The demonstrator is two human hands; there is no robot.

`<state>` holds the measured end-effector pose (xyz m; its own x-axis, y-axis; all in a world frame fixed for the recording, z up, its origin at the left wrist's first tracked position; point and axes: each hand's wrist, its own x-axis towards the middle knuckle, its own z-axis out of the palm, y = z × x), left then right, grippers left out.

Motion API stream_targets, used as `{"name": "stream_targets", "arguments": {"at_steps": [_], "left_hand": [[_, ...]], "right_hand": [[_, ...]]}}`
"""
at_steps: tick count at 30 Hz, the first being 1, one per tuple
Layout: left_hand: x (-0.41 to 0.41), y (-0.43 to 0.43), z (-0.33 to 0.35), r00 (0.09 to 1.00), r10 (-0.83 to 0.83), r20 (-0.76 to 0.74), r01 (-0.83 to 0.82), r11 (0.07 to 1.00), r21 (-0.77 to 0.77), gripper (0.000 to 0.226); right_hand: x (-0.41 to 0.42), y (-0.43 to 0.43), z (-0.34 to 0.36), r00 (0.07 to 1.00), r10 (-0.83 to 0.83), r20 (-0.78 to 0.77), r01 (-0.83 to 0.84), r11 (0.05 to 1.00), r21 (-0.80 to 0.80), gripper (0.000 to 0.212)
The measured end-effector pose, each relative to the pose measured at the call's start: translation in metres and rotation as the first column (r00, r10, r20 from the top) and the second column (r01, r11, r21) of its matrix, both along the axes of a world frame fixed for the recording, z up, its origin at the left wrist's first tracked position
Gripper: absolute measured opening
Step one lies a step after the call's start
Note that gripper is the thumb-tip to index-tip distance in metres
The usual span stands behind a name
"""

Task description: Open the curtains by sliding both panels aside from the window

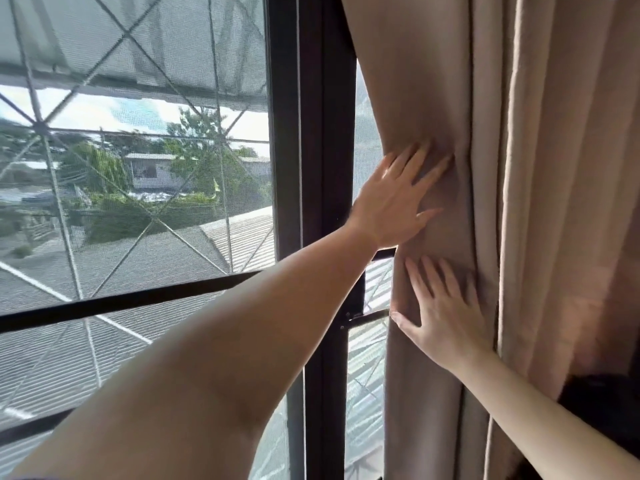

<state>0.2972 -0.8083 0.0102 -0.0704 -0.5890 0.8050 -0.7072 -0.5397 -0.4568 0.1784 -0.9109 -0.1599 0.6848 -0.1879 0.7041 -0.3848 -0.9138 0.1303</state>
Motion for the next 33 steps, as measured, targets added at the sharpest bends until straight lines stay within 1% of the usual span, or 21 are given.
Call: {"name": "stream_targets", "arguments": {"at_steps": [4,12,17,22,28,33], "left_hand": [[-0.011,0.013,-0.005,1.000,-0.005,-0.020,0.005,1.000,0.013,0.081],[-0.027,0.043,-0.023,1.000,0.022,0.003,-0.022,0.999,-0.026,0.080],[-0.043,0.071,-0.040,0.996,0.081,-0.044,-0.081,0.997,-0.007,0.078],[-0.053,0.099,-0.050,0.993,0.098,-0.059,-0.098,0.995,0.014,0.076],[-0.067,0.137,-0.048,0.990,0.125,-0.070,-0.124,0.992,0.023,0.078],[-0.078,0.174,-0.041,0.982,0.143,-0.120,-0.137,0.989,0.058,0.079]], "right_hand": [[-0.007,0.008,-0.006,1.000,0.010,0.004,-0.010,1.000,0.012,0.096],[-0.026,0.037,-0.022,0.998,0.054,-0.034,-0.054,0.998,0.018,0.096],[-0.039,0.062,-0.036,0.991,0.127,-0.036,-0.126,0.992,0.025,0.095],[-0.049,0.088,-0.044,0.981,0.188,-0.054,-0.186,0.982,0.038,0.095],[-0.057,0.122,-0.044,0.976,0.203,-0.078,-0.201,0.979,0.028,0.096],[-0.062,0.152,-0.038,0.980,0.185,-0.070,-0.182,0.982,0.044,0.098]]}}
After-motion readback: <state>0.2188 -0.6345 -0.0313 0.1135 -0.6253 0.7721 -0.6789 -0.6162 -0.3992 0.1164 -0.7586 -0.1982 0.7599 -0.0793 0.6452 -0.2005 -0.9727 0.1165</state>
